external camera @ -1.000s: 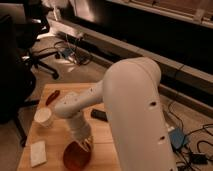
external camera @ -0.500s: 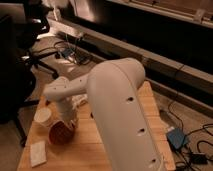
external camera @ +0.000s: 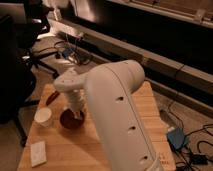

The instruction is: Drag the ceramic bowl in a circle

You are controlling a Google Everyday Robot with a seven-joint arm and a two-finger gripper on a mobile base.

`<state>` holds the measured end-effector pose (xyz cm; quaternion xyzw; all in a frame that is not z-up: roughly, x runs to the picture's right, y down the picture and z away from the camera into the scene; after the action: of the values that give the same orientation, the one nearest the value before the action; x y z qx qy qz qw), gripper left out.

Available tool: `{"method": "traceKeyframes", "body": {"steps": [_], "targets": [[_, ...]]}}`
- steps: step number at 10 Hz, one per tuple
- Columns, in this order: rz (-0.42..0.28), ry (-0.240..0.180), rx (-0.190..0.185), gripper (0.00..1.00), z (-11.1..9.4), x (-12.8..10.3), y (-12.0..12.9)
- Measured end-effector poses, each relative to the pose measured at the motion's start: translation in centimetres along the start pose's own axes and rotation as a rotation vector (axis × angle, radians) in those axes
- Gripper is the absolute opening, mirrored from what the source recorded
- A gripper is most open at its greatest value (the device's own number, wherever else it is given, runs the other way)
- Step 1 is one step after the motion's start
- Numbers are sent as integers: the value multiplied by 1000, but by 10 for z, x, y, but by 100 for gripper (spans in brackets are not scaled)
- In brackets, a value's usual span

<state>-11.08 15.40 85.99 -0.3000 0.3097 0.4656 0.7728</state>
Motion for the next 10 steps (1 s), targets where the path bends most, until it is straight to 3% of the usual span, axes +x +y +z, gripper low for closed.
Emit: {"method": "traceKeyframes", "body": {"steps": [2, 5, 8, 10], "targets": [[95, 8, 45, 0, -3, 19, -54], [161, 72, 105, 0, 1, 78, -97], [143, 176, 156, 0, 12, 152, -106], [84, 239, 163, 0, 16, 192, -88]]}}
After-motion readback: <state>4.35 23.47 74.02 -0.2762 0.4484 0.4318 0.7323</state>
